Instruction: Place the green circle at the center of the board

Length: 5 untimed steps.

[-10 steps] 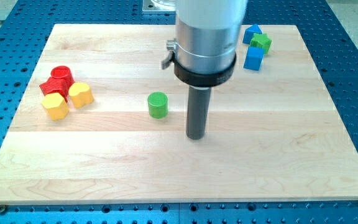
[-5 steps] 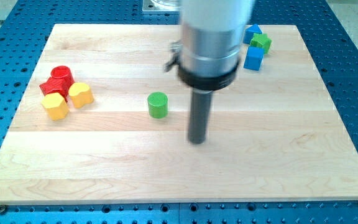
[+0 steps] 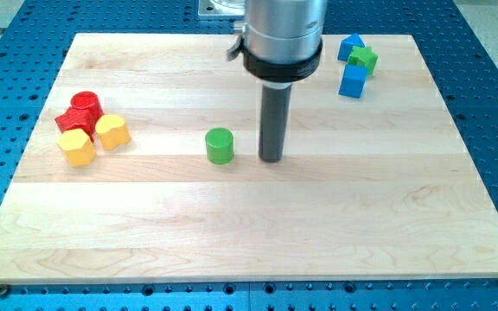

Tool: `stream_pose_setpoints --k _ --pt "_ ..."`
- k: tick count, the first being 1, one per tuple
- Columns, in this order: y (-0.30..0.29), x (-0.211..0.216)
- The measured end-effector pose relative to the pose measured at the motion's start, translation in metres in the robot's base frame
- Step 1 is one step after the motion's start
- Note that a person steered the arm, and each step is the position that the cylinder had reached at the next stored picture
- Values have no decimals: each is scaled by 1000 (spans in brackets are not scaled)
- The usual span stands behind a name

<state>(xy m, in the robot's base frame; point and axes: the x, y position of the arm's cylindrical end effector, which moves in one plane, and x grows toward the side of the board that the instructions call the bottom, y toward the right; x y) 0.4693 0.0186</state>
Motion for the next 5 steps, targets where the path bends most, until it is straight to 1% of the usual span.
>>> stream_pose_setpoints --k 1,2,3,4,5 --pt "-37 25" --pt "-50 16" --pt "-69 -14" --pt "-116 -22" --pt "-58 -32"
